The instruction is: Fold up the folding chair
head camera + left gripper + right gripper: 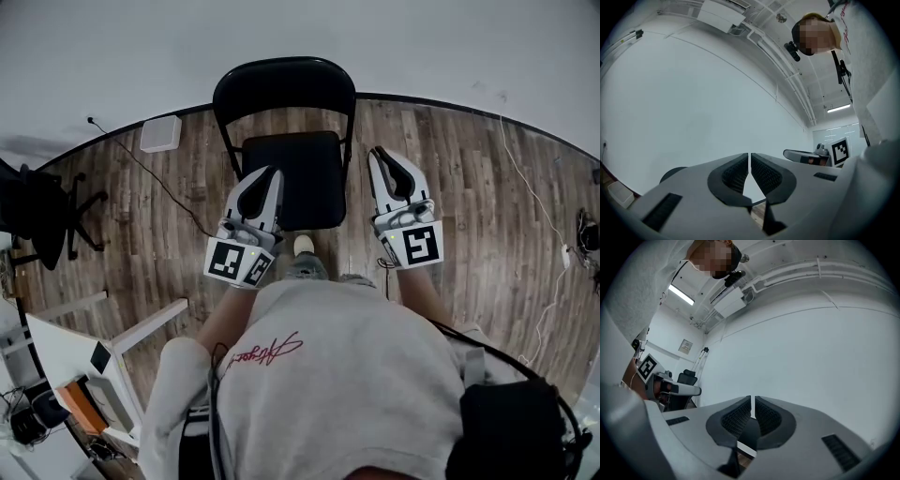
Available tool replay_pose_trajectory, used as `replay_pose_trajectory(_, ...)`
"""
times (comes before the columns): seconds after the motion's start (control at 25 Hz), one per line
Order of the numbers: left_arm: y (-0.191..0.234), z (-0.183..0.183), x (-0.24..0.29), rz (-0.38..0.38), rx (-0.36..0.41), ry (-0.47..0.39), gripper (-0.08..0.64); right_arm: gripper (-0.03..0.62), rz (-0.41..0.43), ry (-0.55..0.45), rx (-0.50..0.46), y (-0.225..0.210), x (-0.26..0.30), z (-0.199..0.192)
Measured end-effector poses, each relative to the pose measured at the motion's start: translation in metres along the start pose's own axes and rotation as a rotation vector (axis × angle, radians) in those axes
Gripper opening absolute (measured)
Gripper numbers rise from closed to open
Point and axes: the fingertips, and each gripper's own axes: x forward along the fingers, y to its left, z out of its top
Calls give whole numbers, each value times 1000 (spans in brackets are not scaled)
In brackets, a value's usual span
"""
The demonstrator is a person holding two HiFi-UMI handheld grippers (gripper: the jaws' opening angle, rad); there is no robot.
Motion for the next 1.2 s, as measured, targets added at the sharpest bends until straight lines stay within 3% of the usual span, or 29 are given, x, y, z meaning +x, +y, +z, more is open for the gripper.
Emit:
replay_pose_trajectory(0.16,13,-20,20,-1,-35,55,18,18,-2,66,-3,-12,20,-24)
replay_pose_trajectory(0.28,23,-44,25,59,-108,89,21,22,16,140,14,-19,29,-51)
replay_pose_trajectory(0.32,27,-55,22,94,-145,99,45,62,20,168,30,-22,31,-62)
replay_pose_trajectory(0.36,33,-69,18,135,-187,109,129,156,23,198,46,-26,34,-76)
replay_pose_trajectory(0.4,39,-86,13,179,-236,115,192,194,28,230,57,-32,38,-91)
replay_pose_trajectory(0.52,65,-154,-15,363,-463,125,237,212,51,328,66,-52,55,-146)
replay_pose_trajectory(0.64,90,-245,-66,585,-674,166,267,226,55,417,73,-74,75,-208)
replay_pose_trajectory(0.8,94,-355,-136,836,-845,222,275,233,18,488,74,-108,99,-277)
replay_pose_trajectory(0.92,88,-419,-171,971,-951,223,281,236,-14,528,66,-127,117,-320)
replay_pose_trajectory(1.04,92,-470,-181,999,-1050,192,293,241,-57,542,75,-136,132,-353)
replay_pose_trajectory(1.2,97,-523,-180,930,-1148,160,308,241,-51,549,100,-133,150,-386)
